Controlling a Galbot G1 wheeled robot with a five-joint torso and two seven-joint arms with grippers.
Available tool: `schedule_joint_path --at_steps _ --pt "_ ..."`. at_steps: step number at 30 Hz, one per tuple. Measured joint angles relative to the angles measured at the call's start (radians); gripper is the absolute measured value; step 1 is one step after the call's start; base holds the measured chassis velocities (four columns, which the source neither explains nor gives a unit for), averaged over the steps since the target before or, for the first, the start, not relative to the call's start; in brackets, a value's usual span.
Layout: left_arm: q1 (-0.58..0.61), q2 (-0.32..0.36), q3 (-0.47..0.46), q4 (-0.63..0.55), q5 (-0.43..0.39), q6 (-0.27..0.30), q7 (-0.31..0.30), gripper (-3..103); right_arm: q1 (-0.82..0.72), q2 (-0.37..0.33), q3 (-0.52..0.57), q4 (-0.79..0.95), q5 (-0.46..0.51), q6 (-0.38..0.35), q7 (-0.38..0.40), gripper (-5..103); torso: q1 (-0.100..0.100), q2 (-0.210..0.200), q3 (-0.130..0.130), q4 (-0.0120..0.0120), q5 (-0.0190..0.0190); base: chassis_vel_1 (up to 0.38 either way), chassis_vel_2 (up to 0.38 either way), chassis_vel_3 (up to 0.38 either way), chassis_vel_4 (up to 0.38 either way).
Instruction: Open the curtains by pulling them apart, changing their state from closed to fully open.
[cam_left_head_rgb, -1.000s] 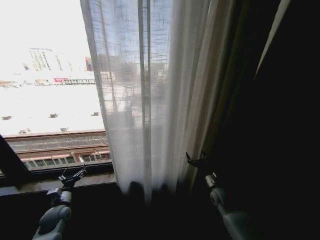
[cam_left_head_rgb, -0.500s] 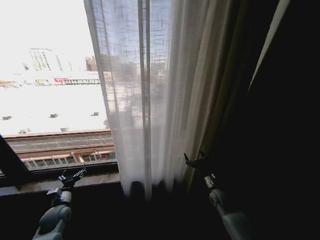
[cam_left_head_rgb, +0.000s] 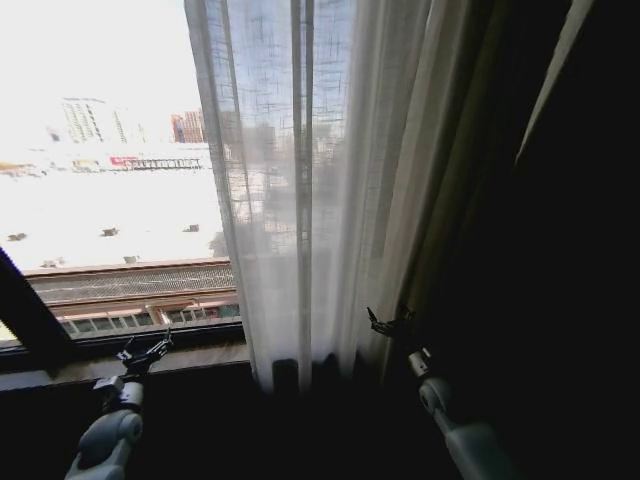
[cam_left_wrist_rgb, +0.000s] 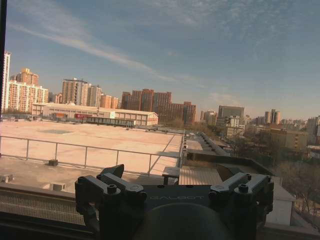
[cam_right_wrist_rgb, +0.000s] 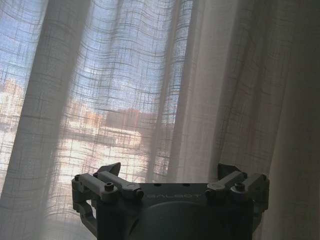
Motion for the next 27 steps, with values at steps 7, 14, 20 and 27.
schedule_joint_path --at_steps 7,14,20,27 --pt "0.0 0.0 0.0 0.0 0.0 0.0 0.0 100 -0.001 0.0 0.0 0.0 0.0 0.003 -0.008 100 0.0 0.0 0.0 0.0001 -0.0001 0.292 0.282 -0.303 -0.259" --pt "0.0 0.0 0.0 0.0 0.0 0.0 0.0 100 -0.003 -0.005 0.004 -0.001 0.01 0.019 -0.017 100 0.0 0.0 0.0 -0.0001 0.0003 0.354 0.342 -0.357 -0.348" --pt "0.0 0.0 0.0 0.0 0.0 0.0 0.0 100 -0.005 -0.009 0.004 -0.001 0.024 0.031 -0.051 100 0.0 0.0 0.0 0.0001 0.0003 0.335 0.359 -0.337 -0.348" --pt "0.0 0.0 0.0 0.0 0.0 0.0 0.0 100 -0.007 -0.007 0.002 0.002 0.025 0.045 -0.07 100 0.0 0.0 0.0 0.0001 -0.0008 0.271 0.25 -0.248 -0.248"
